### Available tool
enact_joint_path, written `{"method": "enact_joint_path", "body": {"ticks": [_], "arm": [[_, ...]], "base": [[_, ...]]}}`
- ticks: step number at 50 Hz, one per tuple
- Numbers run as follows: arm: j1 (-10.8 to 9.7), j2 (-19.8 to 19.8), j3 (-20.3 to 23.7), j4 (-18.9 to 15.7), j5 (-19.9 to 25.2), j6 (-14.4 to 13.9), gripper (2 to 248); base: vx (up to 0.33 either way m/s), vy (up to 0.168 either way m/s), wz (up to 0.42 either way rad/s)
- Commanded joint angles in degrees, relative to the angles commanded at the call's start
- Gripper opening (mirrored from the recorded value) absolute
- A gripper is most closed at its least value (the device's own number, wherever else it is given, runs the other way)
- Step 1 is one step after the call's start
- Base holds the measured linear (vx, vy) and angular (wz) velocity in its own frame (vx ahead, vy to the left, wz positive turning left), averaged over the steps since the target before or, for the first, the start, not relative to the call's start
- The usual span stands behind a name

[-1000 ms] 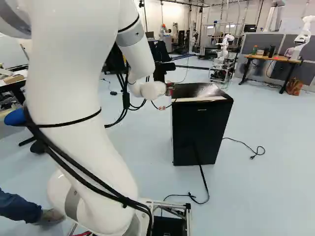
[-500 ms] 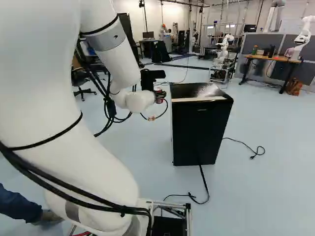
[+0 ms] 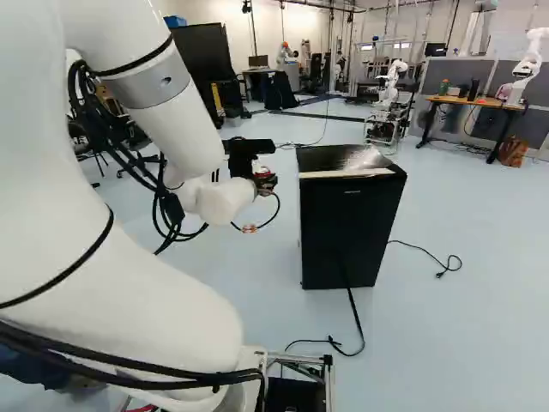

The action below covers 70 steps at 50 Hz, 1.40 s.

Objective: Grab a drink from the fridge

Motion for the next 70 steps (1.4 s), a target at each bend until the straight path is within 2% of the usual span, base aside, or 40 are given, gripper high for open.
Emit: {"method": "enact_joint_path", "body": {"ticks": [15,33,70], "arm": [[1.45,3.48,4.8,0.69,1.04,0.0,98],[2.55,6.13,8.46,1.22,1.84,0.0,98],[3.07,7.37,10.18,1.47,2.21,0.0,98]], "base": [[0.0,0.0,0.0],[0.0,0.0,0.0],[0.0,0.0,0.0]]}}
